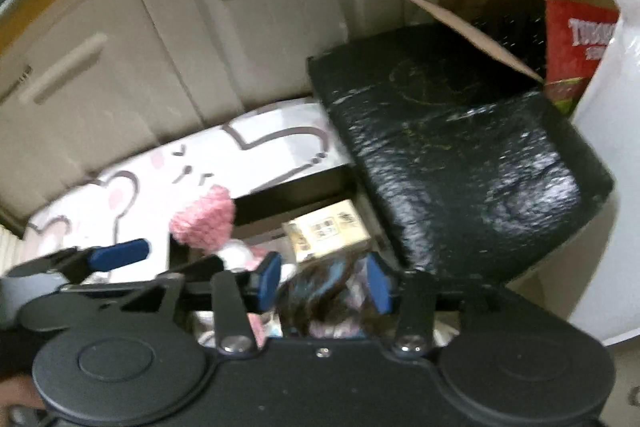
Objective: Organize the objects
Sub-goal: 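Carry the pink doll in the left tool while the right tool carries the flower to the box, then lower the pink doll into the box and open the left tool while the right tool releases the flower inside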
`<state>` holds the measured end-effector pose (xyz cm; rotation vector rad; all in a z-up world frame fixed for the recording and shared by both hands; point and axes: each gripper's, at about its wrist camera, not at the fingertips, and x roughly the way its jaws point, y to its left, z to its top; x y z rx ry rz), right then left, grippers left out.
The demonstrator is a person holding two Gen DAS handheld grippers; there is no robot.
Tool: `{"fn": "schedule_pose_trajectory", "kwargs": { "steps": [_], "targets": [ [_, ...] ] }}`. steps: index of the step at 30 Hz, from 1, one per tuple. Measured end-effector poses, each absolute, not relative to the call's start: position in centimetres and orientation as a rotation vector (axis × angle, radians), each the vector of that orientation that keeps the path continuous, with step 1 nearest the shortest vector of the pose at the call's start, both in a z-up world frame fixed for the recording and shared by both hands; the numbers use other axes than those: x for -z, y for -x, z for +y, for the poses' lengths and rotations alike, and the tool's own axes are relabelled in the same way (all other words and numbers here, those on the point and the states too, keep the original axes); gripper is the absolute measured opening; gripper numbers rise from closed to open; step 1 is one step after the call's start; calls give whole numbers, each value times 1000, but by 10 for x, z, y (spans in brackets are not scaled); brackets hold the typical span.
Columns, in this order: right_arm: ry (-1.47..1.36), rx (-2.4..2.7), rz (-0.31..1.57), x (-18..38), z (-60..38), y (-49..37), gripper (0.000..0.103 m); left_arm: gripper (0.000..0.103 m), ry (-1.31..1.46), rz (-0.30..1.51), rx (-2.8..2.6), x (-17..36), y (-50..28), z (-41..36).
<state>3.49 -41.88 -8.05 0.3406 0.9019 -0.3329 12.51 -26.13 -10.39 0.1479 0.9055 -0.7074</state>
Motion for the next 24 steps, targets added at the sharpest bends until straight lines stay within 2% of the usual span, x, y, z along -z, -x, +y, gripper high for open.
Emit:
{"fn": "schedule_pose_trajectory", "kwargs": {
  "steps": [6, 12, 15, 17, 19, 24],
  "targets": [
    [-337, 363, 908, 81, -423, -31, 57, 85, -170, 897, 726, 98, -118, -263],
    [-326, 364, 915, 79, -421, -31, 57, 77, -165, 907, 738, 95, -114, -261],
    [-321, 358, 915, 79, -419, -31, 47, 67, -153, 917, 723, 94, -116, -257],
    [-330, 332, 922, 80, -417, -31, 33, 55, -131, 933, 709, 95, -119, -253],
    [-361, 282, 934, 83, -415, -33, 24, 51, -99, 951, 690, 97, -124, -248],
    [-380, 206, 1010, 103, -407, -44, 20, 45, -7, 969, 664, 104, -135, -241]
  ]
}}
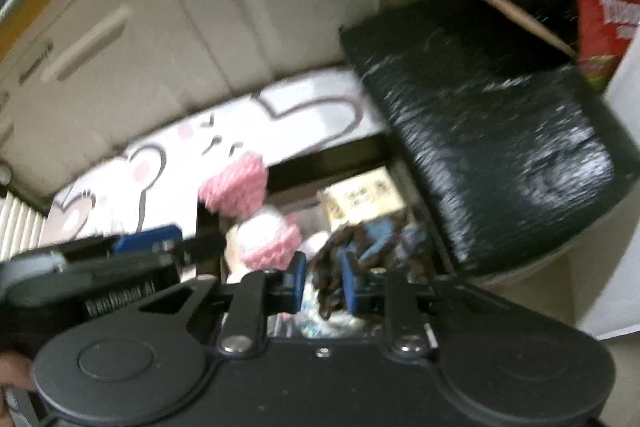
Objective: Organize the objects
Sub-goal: 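Lower the pink doll into the box and open the left tool while the right tool releases the flower inside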
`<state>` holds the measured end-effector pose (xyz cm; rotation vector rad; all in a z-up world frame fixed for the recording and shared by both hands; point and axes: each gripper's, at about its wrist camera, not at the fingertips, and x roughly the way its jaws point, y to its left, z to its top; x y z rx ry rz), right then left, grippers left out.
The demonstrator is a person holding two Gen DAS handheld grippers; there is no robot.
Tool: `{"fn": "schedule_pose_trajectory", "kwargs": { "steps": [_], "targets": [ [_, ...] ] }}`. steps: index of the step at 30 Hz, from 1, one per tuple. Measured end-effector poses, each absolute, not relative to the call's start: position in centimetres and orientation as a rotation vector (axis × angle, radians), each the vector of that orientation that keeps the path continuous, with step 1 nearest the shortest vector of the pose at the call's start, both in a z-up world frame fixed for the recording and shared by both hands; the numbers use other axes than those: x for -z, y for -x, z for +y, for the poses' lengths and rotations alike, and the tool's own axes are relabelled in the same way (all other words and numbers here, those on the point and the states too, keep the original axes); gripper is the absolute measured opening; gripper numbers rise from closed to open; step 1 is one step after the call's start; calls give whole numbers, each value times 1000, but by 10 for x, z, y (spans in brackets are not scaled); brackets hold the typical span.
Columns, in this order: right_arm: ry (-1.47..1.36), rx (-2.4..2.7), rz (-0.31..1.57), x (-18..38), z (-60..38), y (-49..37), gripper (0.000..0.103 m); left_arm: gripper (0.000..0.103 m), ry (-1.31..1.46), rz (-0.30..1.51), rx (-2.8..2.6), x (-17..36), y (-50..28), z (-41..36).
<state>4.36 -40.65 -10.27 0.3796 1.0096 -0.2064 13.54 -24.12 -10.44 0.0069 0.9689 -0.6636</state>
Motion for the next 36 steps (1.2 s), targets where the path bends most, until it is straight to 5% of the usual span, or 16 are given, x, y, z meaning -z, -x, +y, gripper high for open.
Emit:
{"fn": "schedule_pose_trajectory", "kwargs": {
  "steps": [16, 33, 36],
  "targets": [
    [-334, 305, 1072, 135, -426, -53, 19, 47, 139, 1077, 672, 157, -154, -268],
    [-450, 293, 961, 115, -437, -42, 25, 47, 94, 1068, 661, 150, -145, -266],
    [-465, 287, 939, 110, -436, -41, 26, 53, 73, 1074, 660, 153, -143, -274]
  ]
}}
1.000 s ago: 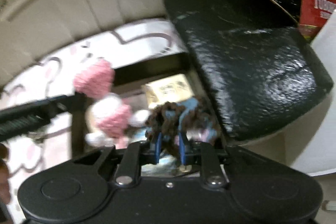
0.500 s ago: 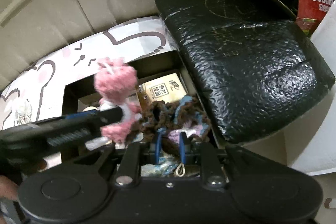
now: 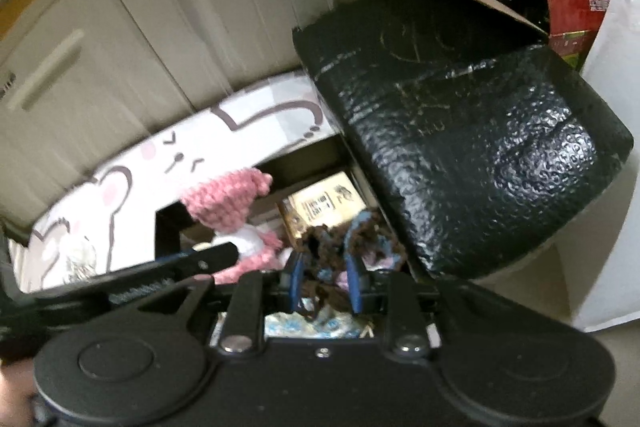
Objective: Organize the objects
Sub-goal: 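Lower the pink doll into the box and open the left tool while the right tool releases the flower inside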
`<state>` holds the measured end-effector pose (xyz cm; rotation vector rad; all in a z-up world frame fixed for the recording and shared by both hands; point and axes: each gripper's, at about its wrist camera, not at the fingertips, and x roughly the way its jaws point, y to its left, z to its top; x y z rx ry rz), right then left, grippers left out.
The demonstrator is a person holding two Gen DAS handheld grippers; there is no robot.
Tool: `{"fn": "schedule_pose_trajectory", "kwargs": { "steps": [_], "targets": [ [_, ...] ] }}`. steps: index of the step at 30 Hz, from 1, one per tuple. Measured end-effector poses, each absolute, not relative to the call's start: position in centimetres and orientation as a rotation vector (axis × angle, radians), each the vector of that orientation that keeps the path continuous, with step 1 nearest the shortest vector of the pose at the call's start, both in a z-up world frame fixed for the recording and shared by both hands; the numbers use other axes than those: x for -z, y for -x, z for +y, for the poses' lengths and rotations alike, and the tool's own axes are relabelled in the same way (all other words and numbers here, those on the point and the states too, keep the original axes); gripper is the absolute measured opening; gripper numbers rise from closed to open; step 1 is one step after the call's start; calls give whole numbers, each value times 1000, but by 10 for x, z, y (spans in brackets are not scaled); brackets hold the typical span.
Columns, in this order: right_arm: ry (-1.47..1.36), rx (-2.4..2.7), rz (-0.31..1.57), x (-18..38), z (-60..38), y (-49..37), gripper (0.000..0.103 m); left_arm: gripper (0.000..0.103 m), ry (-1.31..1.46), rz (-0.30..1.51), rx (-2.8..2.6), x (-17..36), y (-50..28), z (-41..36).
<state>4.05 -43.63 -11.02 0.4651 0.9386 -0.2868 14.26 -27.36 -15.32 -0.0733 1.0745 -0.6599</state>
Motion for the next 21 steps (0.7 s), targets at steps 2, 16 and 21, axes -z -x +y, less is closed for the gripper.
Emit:
{"fn": "schedule_pose_trajectory", "kwargs": {
  "steps": [2, 16, 21],
  "targets": [
    [-468, 286, 930, 108, -436, -40, 26, 53, 25, 1080, 666, 157, -140, -281],
    [-533, 297, 883, 104, -448, -34, 27, 43, 464, 1287, 594, 160, -157, -243],
    [-529, 288, 878, 102, -447, -32, 27, 75, 510, 1227, 541, 150, -158, -237]
  ]
}}
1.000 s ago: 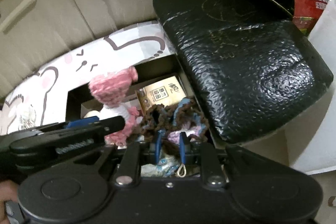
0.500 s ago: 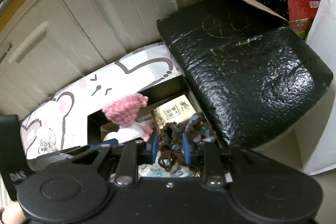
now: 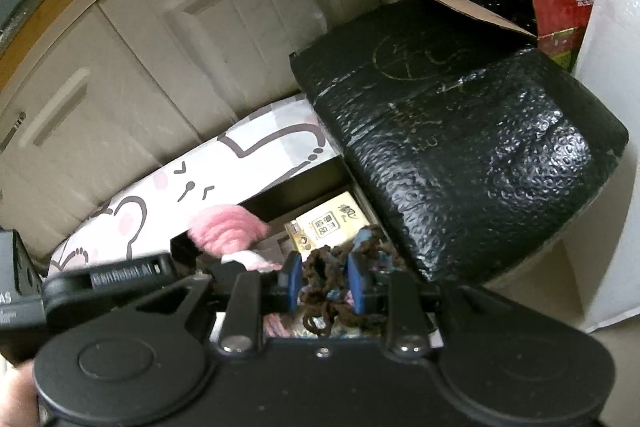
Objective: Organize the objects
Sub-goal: 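Lower the pink doll into the box and open the left tool while the right tool releases the flower inside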
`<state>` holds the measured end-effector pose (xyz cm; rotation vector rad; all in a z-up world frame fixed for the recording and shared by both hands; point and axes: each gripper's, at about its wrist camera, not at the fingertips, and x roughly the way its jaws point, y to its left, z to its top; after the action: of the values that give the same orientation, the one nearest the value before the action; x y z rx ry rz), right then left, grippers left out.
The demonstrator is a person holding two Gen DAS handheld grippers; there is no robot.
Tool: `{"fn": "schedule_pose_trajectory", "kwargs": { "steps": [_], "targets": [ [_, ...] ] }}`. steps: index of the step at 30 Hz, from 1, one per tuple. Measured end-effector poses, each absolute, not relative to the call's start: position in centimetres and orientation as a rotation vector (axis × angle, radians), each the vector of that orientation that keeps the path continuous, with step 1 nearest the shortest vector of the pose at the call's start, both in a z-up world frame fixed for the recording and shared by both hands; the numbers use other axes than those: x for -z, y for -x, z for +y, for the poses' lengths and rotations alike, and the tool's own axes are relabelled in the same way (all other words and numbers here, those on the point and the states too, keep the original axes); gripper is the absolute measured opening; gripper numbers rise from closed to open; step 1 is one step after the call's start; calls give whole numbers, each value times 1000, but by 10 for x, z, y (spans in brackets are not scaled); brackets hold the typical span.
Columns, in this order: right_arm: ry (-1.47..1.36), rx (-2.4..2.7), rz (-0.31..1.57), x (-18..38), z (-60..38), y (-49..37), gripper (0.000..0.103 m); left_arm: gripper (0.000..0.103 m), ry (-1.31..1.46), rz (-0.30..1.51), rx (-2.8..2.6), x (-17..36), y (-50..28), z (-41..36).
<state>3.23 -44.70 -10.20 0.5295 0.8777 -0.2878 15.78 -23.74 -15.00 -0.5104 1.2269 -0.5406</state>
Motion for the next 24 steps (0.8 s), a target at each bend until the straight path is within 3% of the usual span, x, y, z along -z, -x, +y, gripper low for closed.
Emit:
{"fn": "schedule_pose_trajectory", "kwargs": {
  "steps": [12, 24],
  "targets": [
    [-515, 298, 867, 97, -445, -29, 27, 73, 299, 1177, 564, 122, -151, -237],
    [-452, 288, 825, 75, -431, -13, 29, 75, -21, 996, 480, 75, -122, -221]
  ]
}}
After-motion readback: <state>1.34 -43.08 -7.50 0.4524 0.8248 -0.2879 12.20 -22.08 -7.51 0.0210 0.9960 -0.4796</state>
